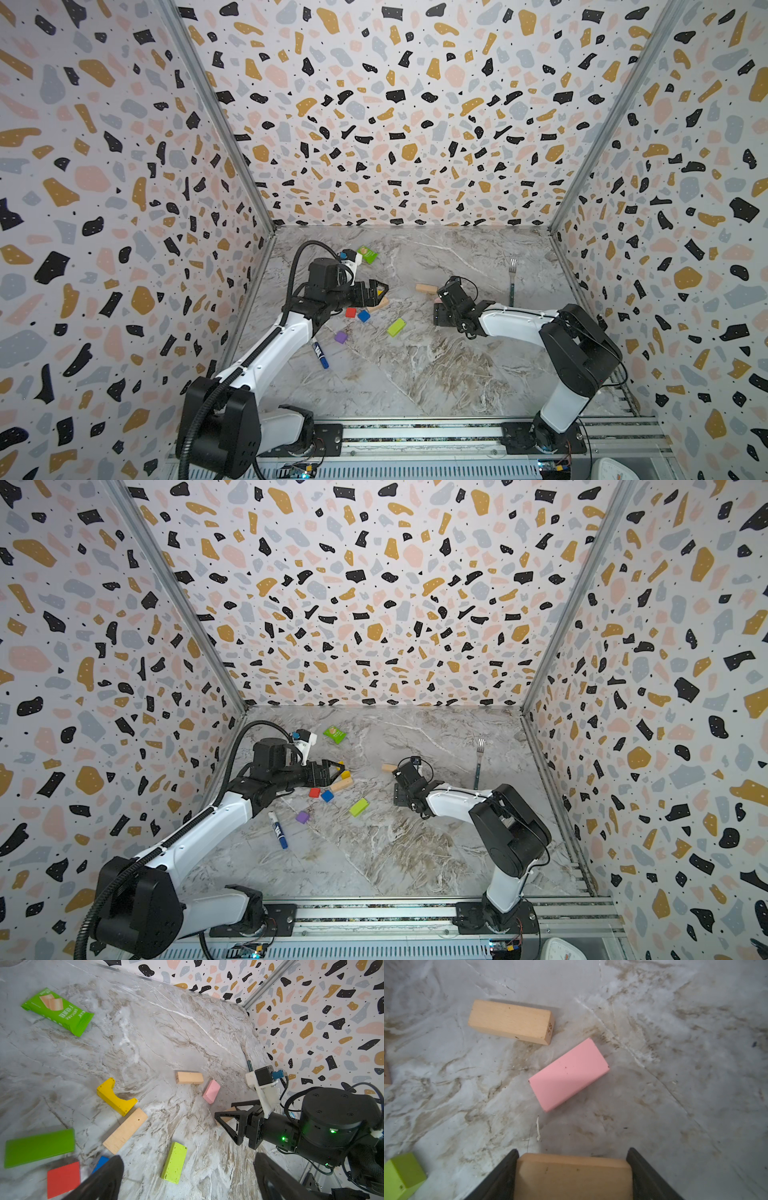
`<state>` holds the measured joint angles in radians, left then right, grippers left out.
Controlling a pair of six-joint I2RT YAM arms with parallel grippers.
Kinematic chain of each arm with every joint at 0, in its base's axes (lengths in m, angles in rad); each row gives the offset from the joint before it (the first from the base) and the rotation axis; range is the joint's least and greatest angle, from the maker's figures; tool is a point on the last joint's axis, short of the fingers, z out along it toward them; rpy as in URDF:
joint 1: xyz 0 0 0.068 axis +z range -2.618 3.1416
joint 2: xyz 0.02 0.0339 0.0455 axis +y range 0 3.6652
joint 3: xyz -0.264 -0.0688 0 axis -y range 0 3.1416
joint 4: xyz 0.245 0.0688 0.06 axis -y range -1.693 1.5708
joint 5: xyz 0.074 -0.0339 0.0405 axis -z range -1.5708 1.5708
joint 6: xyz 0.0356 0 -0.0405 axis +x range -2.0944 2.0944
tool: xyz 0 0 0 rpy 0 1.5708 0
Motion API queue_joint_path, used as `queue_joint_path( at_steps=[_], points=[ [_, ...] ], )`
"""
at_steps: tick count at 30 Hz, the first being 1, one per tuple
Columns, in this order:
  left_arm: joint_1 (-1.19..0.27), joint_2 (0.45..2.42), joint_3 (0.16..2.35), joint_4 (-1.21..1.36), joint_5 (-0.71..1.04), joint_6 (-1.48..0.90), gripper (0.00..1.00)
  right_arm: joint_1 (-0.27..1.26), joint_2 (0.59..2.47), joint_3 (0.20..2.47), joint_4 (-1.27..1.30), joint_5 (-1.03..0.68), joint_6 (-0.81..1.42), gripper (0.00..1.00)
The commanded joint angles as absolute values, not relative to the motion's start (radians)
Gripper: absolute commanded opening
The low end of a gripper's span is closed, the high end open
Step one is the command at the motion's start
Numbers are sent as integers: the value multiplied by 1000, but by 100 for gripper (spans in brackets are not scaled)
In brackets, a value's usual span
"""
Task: Build the wood block tower
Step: 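Carry the wood bar with the right gripper toward the pink block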
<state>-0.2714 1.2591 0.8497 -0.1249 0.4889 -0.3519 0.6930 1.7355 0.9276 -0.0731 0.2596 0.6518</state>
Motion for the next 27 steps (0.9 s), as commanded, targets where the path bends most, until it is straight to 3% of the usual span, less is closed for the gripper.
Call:
queue_joint_path(
  at_steps=[1,9,17,27],
  points=[
    [-277,1264,843,-82,497,-341,99,690,1749,933,-71,291,664,58],
    [-277,1262,844,-86,493,-337,99,692,1773,949,-83,302,655,65],
    [-278,1265,848,-95,491,-334,99,695,1772,950,-90,298,659,84],
    [-278,1261,848,-99,489,-331,99,695,1754,969,-115,298,647,97]
  ],
)
